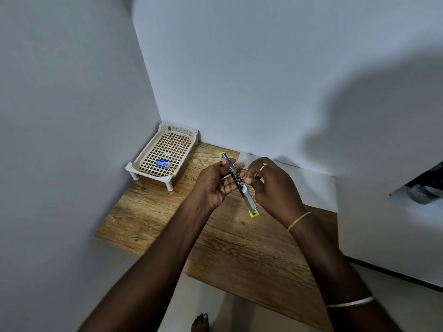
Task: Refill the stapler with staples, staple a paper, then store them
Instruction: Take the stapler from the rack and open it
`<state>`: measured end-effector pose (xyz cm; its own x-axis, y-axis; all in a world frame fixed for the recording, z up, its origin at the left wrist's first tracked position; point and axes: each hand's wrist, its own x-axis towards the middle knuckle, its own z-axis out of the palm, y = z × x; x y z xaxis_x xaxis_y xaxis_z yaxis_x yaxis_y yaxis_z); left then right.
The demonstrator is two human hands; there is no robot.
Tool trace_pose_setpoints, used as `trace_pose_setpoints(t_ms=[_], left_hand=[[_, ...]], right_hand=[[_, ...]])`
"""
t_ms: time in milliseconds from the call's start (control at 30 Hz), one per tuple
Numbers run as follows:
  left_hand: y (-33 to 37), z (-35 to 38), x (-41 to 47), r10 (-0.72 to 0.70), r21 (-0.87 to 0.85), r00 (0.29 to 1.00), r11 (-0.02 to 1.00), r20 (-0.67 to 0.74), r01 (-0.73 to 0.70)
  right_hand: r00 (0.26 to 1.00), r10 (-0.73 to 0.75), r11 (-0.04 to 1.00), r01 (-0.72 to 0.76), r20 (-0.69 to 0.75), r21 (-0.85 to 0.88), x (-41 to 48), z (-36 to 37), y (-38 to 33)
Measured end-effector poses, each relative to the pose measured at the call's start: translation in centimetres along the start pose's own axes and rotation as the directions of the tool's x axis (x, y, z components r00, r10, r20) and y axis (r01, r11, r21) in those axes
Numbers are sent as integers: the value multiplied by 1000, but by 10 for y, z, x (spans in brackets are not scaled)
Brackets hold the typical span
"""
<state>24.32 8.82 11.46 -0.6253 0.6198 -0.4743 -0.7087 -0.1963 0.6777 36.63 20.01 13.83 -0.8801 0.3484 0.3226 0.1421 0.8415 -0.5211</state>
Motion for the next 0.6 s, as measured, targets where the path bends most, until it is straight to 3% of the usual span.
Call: trace_pose_setpoints(t_ms=[367,467,600], left_hand=[[-2,-3,4,-6,3,1000,1000,4,6],[-4,-6,4,-2,-5,1000,1000,11,2],[-4,-9,6,44,-73,999,996,28,-42]], right_hand=[[995,-99,986,97,-10,-133,3,-9,-6],[999,-40,999,40,-13,-9,-5,-6,-5],[982,174,961,-154,-71,229,-11,-1,-5]])
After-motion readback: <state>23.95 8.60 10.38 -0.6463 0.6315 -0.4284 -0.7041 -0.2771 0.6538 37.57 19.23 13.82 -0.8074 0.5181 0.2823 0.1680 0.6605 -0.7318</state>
